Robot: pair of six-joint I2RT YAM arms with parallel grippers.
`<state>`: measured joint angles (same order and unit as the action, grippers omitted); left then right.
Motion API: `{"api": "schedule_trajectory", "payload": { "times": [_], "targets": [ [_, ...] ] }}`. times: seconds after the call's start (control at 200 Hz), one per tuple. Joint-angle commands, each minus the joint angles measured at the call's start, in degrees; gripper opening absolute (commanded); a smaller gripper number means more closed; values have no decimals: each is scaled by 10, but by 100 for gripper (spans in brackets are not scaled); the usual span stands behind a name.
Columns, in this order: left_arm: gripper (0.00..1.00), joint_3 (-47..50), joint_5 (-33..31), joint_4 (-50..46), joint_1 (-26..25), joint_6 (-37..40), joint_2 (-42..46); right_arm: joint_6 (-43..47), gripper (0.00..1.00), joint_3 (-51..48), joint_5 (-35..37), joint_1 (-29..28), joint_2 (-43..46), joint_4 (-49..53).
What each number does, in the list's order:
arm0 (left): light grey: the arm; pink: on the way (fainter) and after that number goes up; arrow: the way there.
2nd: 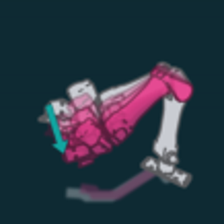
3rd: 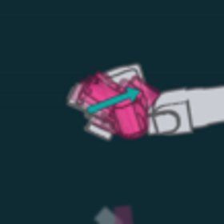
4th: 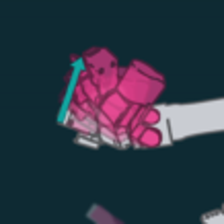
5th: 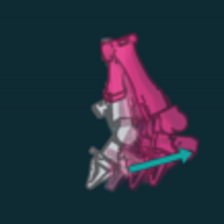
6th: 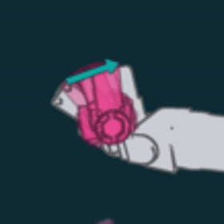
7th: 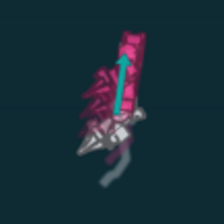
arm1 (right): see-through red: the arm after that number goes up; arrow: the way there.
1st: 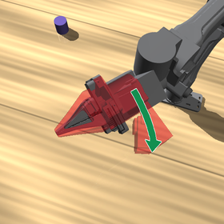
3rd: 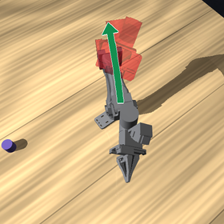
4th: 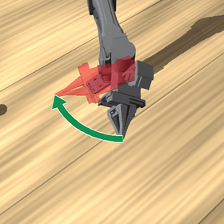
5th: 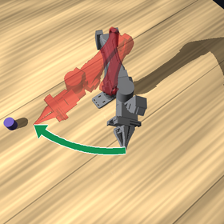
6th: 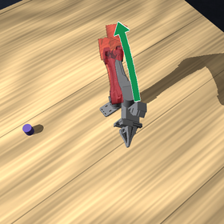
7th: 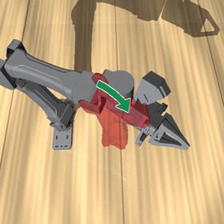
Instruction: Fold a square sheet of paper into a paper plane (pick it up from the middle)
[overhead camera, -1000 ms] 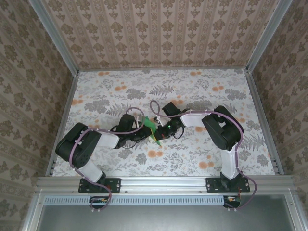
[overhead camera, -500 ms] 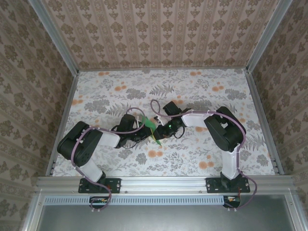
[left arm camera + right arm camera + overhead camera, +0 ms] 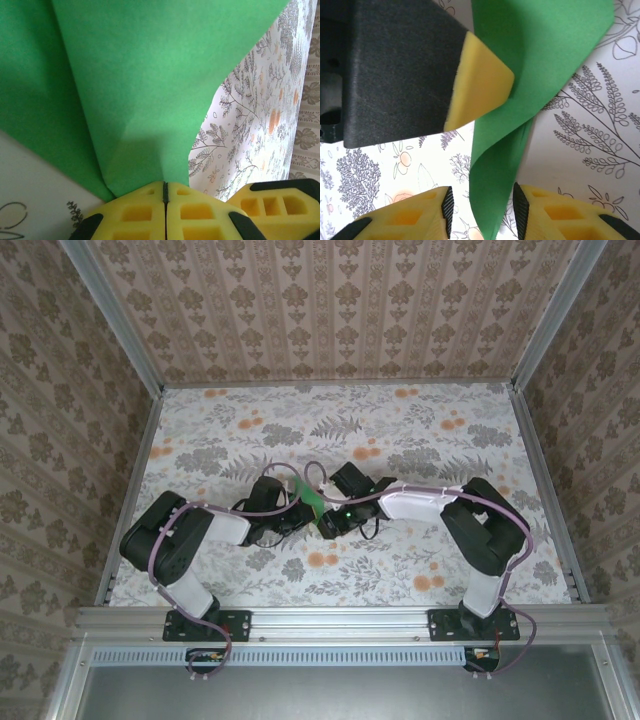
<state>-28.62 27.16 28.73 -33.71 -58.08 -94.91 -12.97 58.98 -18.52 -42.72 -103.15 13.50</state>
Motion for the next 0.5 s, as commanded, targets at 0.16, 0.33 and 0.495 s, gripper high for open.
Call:
{"api": "schedule_trajectory", "payload": {
  "times": [0.16, 0.33, 0.495],
  "targets": [
    [7, -15, -8, -17, -1, -5, -15, 31, 32, 18, 71, -27, -10, 10],
    [7, -15, -5, -16, -1, -6, -14, 36, 27, 27, 82, -33, -22, 14],
    [7, -16, -4, -15, -1, -8, -12, 45, 27, 31, 99, -39, -31, 14]
  ]
}}
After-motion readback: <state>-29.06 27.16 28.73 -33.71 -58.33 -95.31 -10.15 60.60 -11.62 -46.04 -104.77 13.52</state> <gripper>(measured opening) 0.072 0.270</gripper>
